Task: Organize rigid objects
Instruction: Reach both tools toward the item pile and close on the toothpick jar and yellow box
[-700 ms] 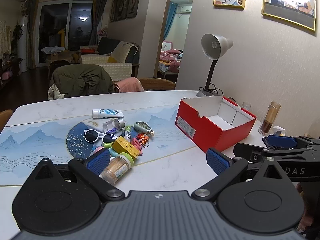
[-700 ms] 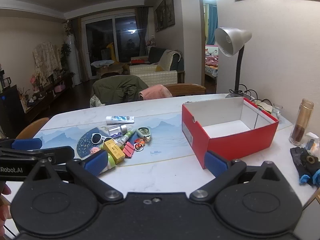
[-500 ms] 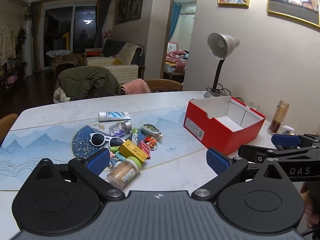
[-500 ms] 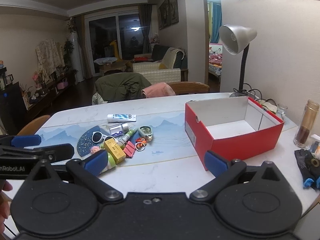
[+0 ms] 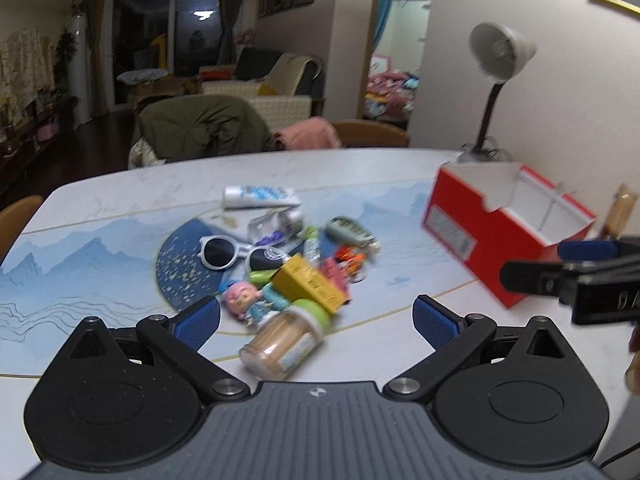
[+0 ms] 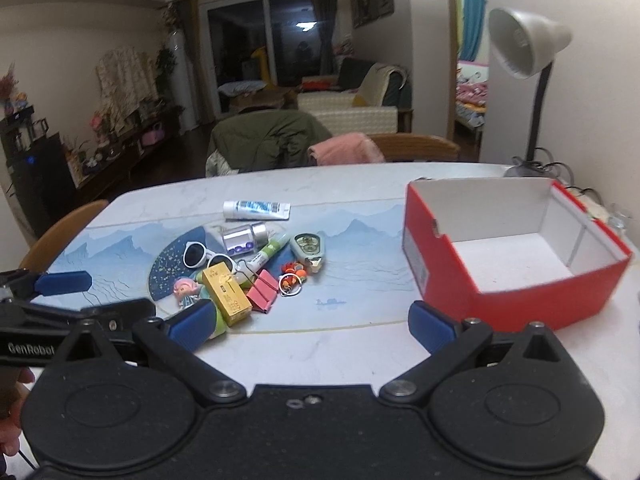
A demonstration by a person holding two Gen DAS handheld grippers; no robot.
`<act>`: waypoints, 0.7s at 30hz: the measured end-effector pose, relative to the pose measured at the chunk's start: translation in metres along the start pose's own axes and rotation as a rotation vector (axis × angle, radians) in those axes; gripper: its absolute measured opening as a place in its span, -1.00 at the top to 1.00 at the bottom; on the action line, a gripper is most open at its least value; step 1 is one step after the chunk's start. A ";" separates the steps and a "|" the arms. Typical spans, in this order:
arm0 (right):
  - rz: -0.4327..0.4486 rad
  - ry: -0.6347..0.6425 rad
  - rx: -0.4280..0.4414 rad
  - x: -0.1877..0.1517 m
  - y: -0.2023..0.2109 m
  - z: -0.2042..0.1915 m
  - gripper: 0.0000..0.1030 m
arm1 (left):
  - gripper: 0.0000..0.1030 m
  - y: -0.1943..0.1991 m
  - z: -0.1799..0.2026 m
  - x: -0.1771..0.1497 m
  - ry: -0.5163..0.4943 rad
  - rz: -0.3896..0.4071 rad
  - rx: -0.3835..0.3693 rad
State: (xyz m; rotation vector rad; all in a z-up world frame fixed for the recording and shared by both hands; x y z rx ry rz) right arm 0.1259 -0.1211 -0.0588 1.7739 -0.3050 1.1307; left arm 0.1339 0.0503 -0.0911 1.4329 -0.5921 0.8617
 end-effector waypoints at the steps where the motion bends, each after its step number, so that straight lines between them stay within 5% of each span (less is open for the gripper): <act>1: -0.008 0.008 0.009 0.002 -0.009 0.001 -0.98 | -1.00 -0.007 -0.002 -0.001 0.001 -0.007 0.008; 21: -0.183 0.218 0.228 0.019 -0.151 -0.055 -0.68 | -0.99 -0.094 -0.013 -0.027 -0.036 -0.115 0.034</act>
Point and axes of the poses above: each gripper's, at about its wrist camera, not at the fingertips, and y roughly against the way its jaws point, z to its right, x to its top, the point moved 4 cm from there along -y, roughly the way its jaws point
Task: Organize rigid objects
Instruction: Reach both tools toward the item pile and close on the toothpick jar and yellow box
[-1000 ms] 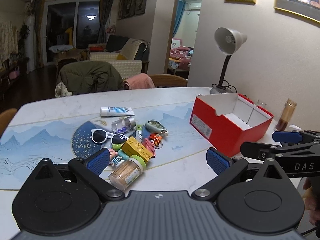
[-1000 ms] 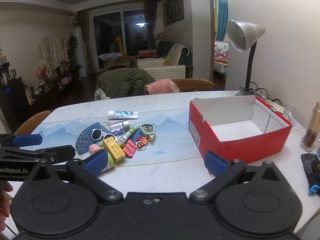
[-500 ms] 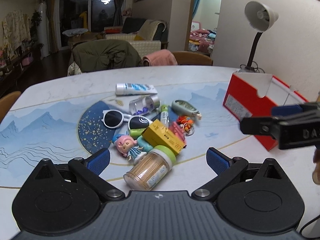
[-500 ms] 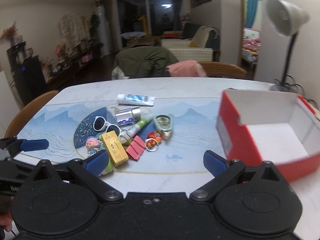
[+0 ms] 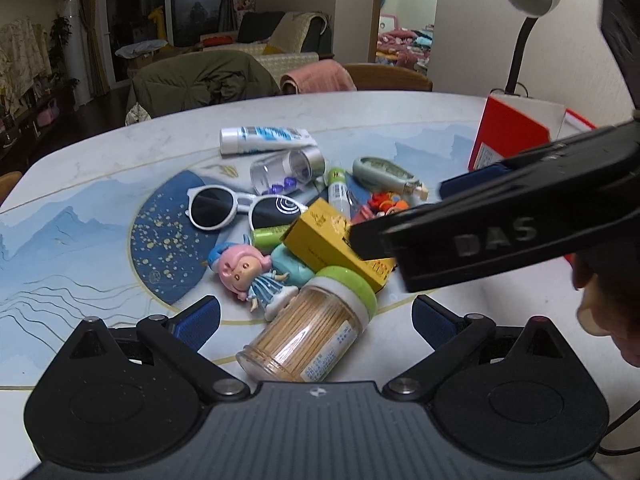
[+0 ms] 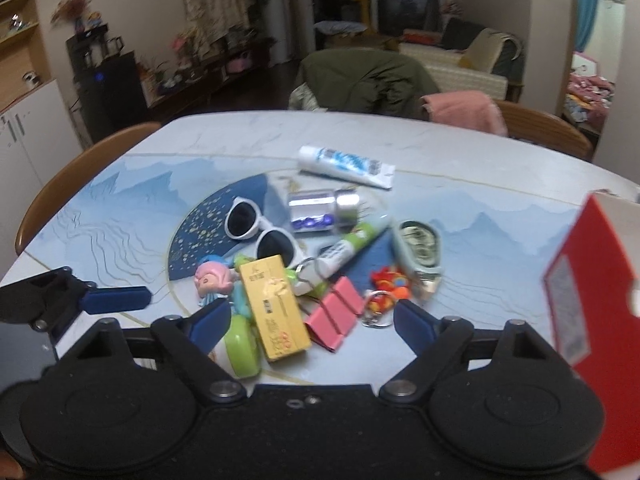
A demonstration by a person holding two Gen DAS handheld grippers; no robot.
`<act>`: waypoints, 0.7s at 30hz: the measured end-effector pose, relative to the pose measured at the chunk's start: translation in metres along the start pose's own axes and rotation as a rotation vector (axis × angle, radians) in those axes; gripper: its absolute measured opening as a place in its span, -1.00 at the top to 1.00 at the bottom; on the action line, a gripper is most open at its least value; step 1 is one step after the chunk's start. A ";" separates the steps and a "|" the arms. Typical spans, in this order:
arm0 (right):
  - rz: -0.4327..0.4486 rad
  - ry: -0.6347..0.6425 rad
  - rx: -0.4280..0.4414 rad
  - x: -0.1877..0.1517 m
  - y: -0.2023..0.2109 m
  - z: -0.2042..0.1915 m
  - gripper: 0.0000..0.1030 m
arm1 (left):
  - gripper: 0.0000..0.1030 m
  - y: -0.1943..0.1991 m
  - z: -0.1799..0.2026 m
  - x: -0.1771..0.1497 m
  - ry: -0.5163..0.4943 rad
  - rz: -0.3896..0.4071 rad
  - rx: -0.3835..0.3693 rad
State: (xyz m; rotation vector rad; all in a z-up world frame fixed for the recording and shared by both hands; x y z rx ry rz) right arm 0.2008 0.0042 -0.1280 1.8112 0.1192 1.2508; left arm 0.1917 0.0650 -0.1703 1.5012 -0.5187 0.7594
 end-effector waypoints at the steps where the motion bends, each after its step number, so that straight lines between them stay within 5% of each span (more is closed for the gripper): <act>1: -0.011 0.004 0.008 0.001 -0.006 -0.002 -0.64 | -0.99 -0.002 0.000 0.000 0.001 -0.002 -0.003; 8: -0.071 -0.020 0.076 0.004 -0.034 -0.009 -0.42 | -0.96 -0.010 -0.002 -0.002 0.016 -0.017 -0.011; 21: -0.100 -0.015 0.113 0.009 -0.050 -0.017 0.14 | -0.43 -0.013 -0.007 -0.005 0.036 -0.032 -0.023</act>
Point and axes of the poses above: each gripper's, at about its wrist camera, not at the fingertips, and y roughly against the way its jaws point, z to its right, x to its top, the point moved 4 cm from there along -y, roughly the way its jaws point
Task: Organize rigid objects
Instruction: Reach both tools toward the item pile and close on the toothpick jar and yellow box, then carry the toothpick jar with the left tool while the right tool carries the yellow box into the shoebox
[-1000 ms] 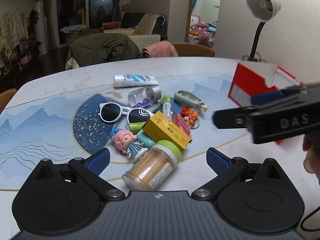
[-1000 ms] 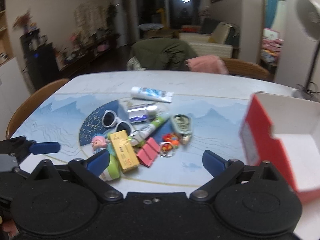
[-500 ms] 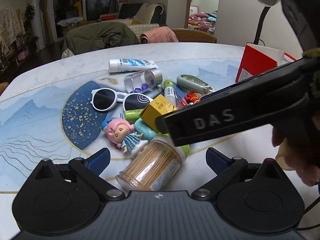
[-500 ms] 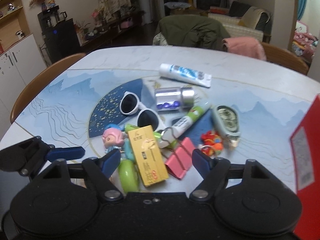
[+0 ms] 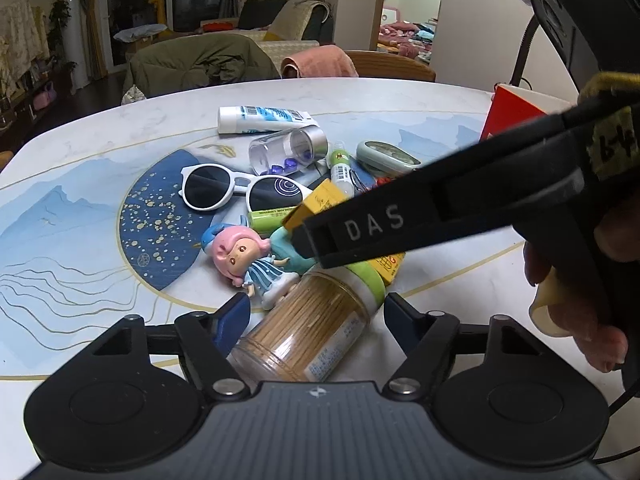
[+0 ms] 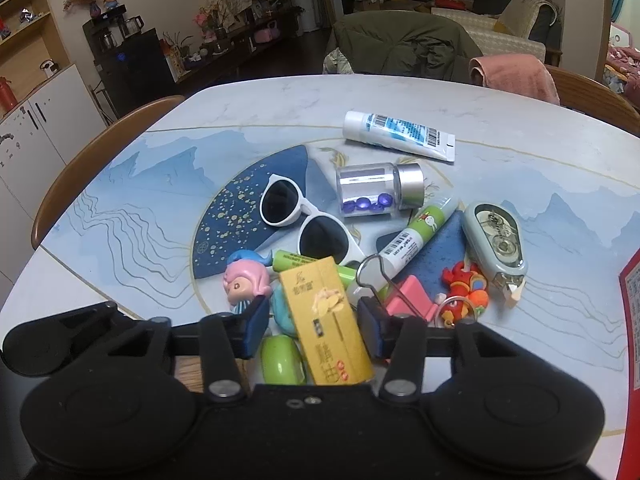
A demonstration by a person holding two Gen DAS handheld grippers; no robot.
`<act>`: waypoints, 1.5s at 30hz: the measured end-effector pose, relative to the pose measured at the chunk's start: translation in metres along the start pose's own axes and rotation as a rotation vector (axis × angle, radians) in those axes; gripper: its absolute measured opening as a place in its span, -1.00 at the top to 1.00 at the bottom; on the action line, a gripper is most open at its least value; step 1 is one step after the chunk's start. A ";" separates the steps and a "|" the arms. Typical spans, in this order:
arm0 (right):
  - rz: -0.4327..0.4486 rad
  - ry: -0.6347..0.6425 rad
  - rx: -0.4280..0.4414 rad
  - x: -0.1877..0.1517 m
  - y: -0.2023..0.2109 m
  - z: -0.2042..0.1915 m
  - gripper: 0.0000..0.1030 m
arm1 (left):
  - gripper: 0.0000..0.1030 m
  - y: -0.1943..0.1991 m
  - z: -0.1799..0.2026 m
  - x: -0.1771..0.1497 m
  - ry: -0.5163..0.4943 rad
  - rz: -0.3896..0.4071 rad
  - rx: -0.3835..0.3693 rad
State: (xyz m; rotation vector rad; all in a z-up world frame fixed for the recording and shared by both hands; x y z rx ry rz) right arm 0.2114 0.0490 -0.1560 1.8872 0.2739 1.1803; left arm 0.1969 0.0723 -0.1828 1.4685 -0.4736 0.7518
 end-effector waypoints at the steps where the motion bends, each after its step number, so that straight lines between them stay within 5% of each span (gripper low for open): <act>1: -0.001 0.005 -0.005 0.000 -0.001 -0.001 0.20 | -0.42 0.000 0.000 0.000 -0.003 0.000 0.000; 4: 0.001 0.018 -0.018 0.000 -0.001 -0.002 0.26 | -0.18 0.003 0.002 0.000 -0.019 0.005 -0.002; 12: 0.008 0.027 -0.038 -0.004 0.008 -0.004 0.40 | 0.10 0.012 0.006 -0.003 -0.043 -0.002 -0.002; 34: 0.082 -0.140 -0.141 -0.071 0.132 -0.016 0.44 | 0.15 0.091 0.006 -0.032 -0.020 0.045 -0.069; 45: 0.110 -0.199 -0.256 -0.088 0.200 0.000 0.44 | 0.15 0.134 0.030 0.002 -0.006 0.102 -0.156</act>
Point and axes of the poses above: each gripper's, at about its wrist camera, not at the fingertips, and y roughly against the way its jaws point, z to its right, x to its top, the point moved 4 cm from there along -y, roughly the way its jaws point
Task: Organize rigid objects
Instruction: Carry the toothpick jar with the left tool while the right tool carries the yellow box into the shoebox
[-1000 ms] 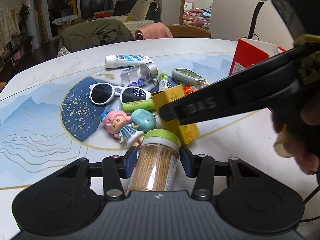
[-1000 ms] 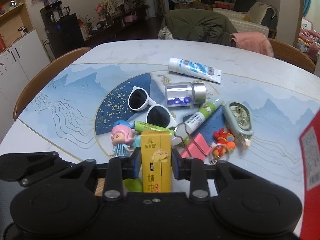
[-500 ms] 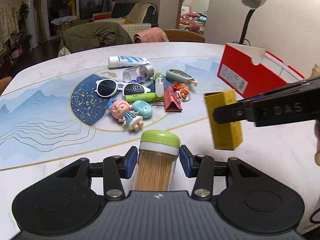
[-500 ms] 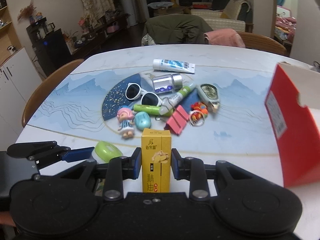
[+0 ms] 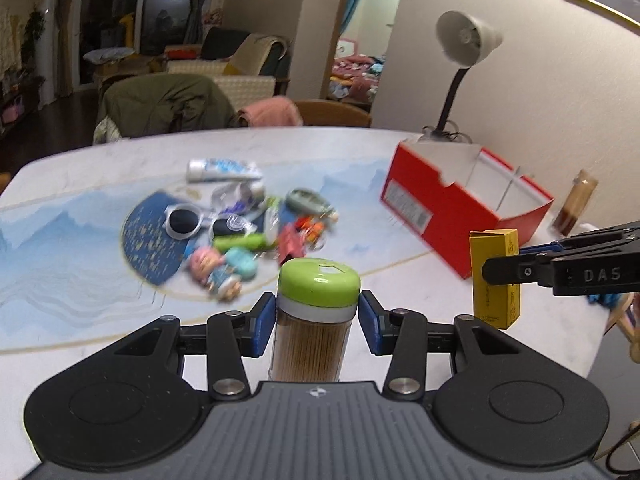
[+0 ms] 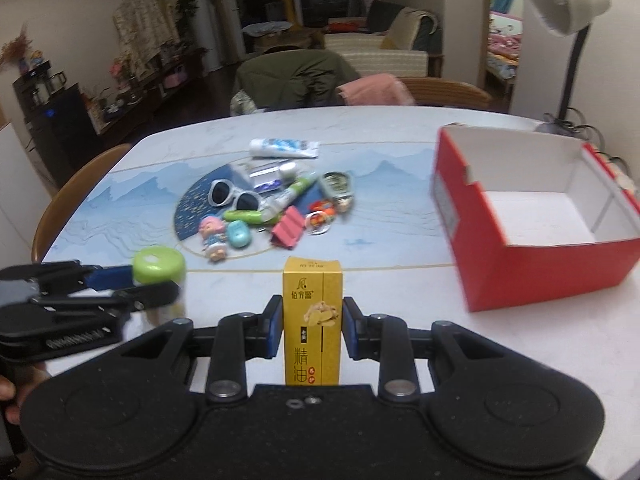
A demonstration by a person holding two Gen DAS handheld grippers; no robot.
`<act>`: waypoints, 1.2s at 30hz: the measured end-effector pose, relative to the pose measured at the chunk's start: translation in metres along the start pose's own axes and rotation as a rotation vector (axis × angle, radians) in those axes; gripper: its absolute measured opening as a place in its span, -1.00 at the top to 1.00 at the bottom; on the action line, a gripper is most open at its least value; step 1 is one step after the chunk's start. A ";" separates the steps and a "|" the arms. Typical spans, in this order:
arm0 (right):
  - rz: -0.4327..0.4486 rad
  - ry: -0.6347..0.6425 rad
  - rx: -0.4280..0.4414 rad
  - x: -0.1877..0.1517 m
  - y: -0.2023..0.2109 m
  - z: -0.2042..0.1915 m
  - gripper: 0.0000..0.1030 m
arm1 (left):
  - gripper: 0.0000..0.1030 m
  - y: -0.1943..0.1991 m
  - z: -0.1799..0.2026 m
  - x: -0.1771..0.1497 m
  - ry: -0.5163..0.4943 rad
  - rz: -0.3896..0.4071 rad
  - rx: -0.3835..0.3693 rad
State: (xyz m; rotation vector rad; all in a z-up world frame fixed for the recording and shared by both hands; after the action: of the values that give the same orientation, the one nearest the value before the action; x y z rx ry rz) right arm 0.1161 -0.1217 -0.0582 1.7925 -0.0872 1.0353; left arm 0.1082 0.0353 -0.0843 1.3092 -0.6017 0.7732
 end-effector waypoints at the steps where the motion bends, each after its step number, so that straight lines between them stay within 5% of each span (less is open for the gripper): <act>1: 0.005 -0.005 -0.010 0.002 0.004 0.005 0.44 | 0.15 0.001 0.005 0.006 -0.009 0.004 -0.006; 15: 0.077 -0.051 -0.100 0.046 0.025 0.118 0.44 | 0.15 -0.049 0.089 0.086 -0.020 0.009 -0.076; 25: 0.071 -0.058 -0.134 0.076 -0.005 0.215 0.44 | 0.15 -0.102 0.160 0.138 -0.046 -0.007 -0.100; 36: 0.006 -0.045 -0.105 0.087 -0.039 0.275 0.44 | 0.15 -0.179 0.230 0.179 -0.082 -0.110 -0.129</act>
State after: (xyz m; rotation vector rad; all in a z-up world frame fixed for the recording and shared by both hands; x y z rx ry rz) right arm 0.3560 -0.2869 -0.0585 1.7209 -0.1715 0.9769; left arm 0.3680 -0.1774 -0.0164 1.2486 -0.6293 0.5837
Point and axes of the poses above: each gripper's, at about its wrist camera, not at the fingertips, and y roughly against the way its jaws point, z to its right, x to its top, the point moved 4 cm from there along -y, roughly the way its jaws point
